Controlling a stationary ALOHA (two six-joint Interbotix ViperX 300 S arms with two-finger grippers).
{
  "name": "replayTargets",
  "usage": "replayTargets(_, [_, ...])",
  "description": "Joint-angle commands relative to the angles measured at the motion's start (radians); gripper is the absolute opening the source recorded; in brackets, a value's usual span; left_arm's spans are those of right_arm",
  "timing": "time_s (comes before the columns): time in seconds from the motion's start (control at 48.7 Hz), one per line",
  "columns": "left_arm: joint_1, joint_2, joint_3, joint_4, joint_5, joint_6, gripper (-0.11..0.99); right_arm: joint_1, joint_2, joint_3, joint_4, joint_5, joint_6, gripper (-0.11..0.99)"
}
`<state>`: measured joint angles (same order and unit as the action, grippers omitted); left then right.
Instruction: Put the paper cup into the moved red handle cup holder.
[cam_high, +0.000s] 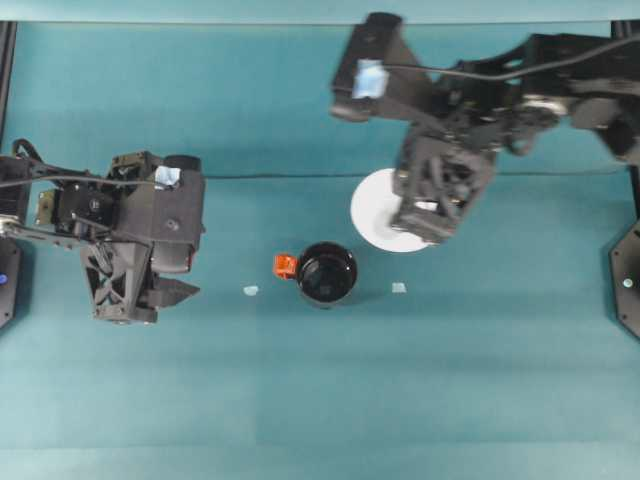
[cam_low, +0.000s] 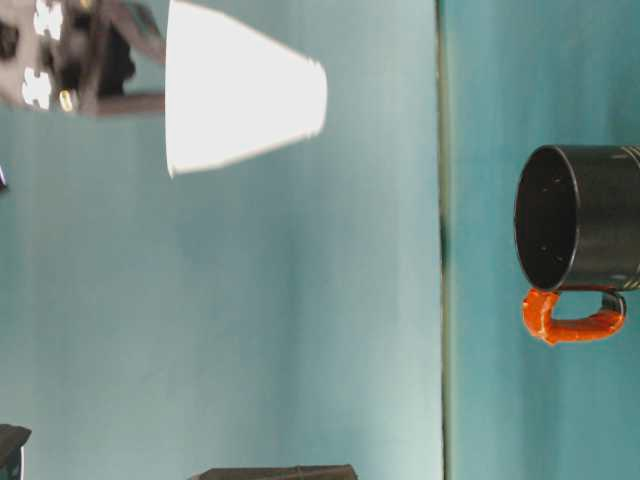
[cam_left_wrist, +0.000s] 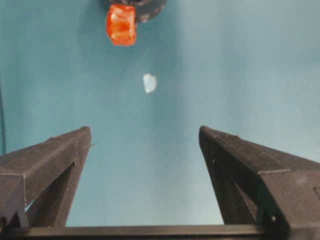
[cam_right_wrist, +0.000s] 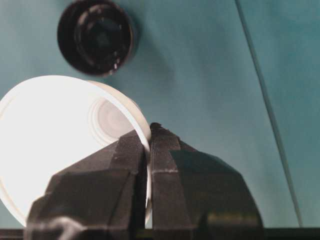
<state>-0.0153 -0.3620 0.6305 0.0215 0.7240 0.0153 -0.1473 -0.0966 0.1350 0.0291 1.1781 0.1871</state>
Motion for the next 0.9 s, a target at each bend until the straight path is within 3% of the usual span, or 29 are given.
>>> replayTargets(0.0, [0.0, -0.014, -0.009, 0.002, -0.006, -0.017, 0.95, 0.006, 0.017, -0.061, 0.0, -0.003, -0.005, -0.11])
replayTargets(0.226, [0.0, -0.02, -0.002, 0.0, -0.006, -0.044, 0.95, 0.009, 0.081, -0.12, -0.002, -0.023, -0.006, -0.11])
replayTargets(0.574, [0.0, -0.02, 0.006, 0.002, -0.006, -0.046, 0.95, 0.063, 0.209, -0.106, 0.0, -0.109, -0.005, -0.11])
replayTargets(0.718, [0.002, -0.021, 0.012, 0.002, -0.006, -0.048, 0.95, 0.074, 0.255, -0.095, 0.0, -0.146, -0.005, -0.11])
replayTargets(0.882, [0.002, -0.021, 0.015, 0.002, -0.006, -0.048, 0.95, 0.074, 0.287, -0.043, -0.002, -0.206, -0.005, -0.11])
